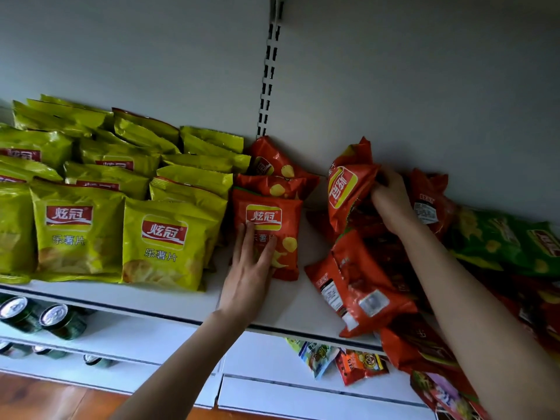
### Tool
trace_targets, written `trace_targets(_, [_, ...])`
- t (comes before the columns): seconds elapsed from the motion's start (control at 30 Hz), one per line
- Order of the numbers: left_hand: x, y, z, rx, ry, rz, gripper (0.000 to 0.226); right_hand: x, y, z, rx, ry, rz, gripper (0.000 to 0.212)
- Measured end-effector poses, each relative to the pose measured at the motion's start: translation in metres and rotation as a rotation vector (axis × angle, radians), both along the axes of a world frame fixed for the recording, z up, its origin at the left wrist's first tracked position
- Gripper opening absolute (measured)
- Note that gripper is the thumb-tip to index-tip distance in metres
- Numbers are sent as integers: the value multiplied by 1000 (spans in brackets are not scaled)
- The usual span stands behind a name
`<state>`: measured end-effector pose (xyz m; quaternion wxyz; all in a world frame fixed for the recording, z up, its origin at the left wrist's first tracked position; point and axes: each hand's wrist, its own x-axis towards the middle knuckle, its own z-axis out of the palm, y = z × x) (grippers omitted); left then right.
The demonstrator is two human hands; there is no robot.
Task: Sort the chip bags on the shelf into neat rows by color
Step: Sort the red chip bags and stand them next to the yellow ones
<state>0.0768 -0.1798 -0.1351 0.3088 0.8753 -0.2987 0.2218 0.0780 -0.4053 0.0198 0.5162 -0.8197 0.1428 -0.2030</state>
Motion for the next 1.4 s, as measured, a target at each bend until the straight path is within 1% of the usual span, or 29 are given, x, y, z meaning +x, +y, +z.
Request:
trace_targets(0.03, [1,-1,-1,17,0,2,76,1,0,2,-6,-3,-7,13])
trace_targets(0.1, [4,-2,-3,40,0,1,56,0,1,6,-7,0,-11,14])
trace_targets(0.13, [4,-1,-2,42,11,-4,51,0,2,8,-9,2,-5,14])
trace_targets(0.2, [2,2,2,22,45,-29,51,-2,5,11,-49,2,27,14])
trace_targets(0.27, [-4,5,12,-68,90,-35,52,-6,6,14,-131,-23,73,15])
trace_targets(0.3, [-9,6,20,-156,158,-32,53,-8,7,16,-186,-40,103,15])
trace_targets(0.33, [-15,8,32,-295,270,-37,52,-10,10,19,-240,-59,140,16])
trace_targets(0.37, [-22,9,48,-466,430,-51,55,-13,14,21,-286,-73,188,18])
trace_targets(0.4, [-29,10,67,-644,614,-93,65,-18,23,22,-324,-82,254,19])
trace_targets(0.43, [-34,9,82,-799,783,-167,80,-24,35,22,-360,-86,327,21])
trace_targets(0.47, [-36,9,93,-903,903,-238,93,-30,48,21,-394,-84,406,24])
trace_targets(0.5, [-38,10,100,-951,968,-291,94,-35,60,20,-422,-62,494,27])
trace_targets(0.57, [-40,14,105,-976,1002,-323,67,-39,74,24,-416,79,676,28])
trace_targets(0.6, [-41,18,104,-977,1005,-297,60,-36,76,30,-364,170,740,27])
trace_targets(0.63, [-41,23,100,-975,1010,-268,58,-29,74,35,-305,222,754,24])
trace_targets(0.67, [-42,29,94,-970,1025,-240,59,-17,71,38,-276,224,707,20])
trace_targets(0.7, [-43,35,88,-967,1047,-214,60,-1,67,38,-308,190,607,19])
trace_targets(0.73, [-44,41,83,-960,1068,-196,62,18,65,34,-392,164,502,23])
trace_targets(0.77, [-44,44,80,-949,1087,-190,62,35,64,30,-501,171,424,31])
trace_targets(0.8, [-44,47,78,-938,1098,-189,60,50,66,23,-603,222,392,42])
trace_targets(0.87, [-44,48,74,-925,1113,-185,50,72,71,6,-753,346,397,65])
trace_targets(0.9, [-43,48,73,-925,1124,-184,45,79,73,-1,-814,374,388,72])
trace_targets(0.97, [-41,47,72,-911,1139,-186,42,83,72,-9,-872,344,320,73])
trace_targets(1.03, [-40,45,70,-866,1150,-207,43,80,68,-11,-786,267,239,64])
trace_targets(1.1, [-40,41,71,-840,1155,-233,43,73,62,-13,-585,166,154,58])
trace_targets(1.17, [-37,37,70,-827,1149,-245,45,65,60,-20,-380,118,88,60])
trace_targets(1.27, [-31,30,69,-821,1146,-250,44,61,63,-42,-211,238,24,58])
trace_targets(1.37, [-24,27,69,-810,1150,-256,33,61,62,-43,-34,474,79,48])
trace_targets(1.4, [-22,27,68,-800,1153,-261,33,60,59,-37,-1,543,103,48])
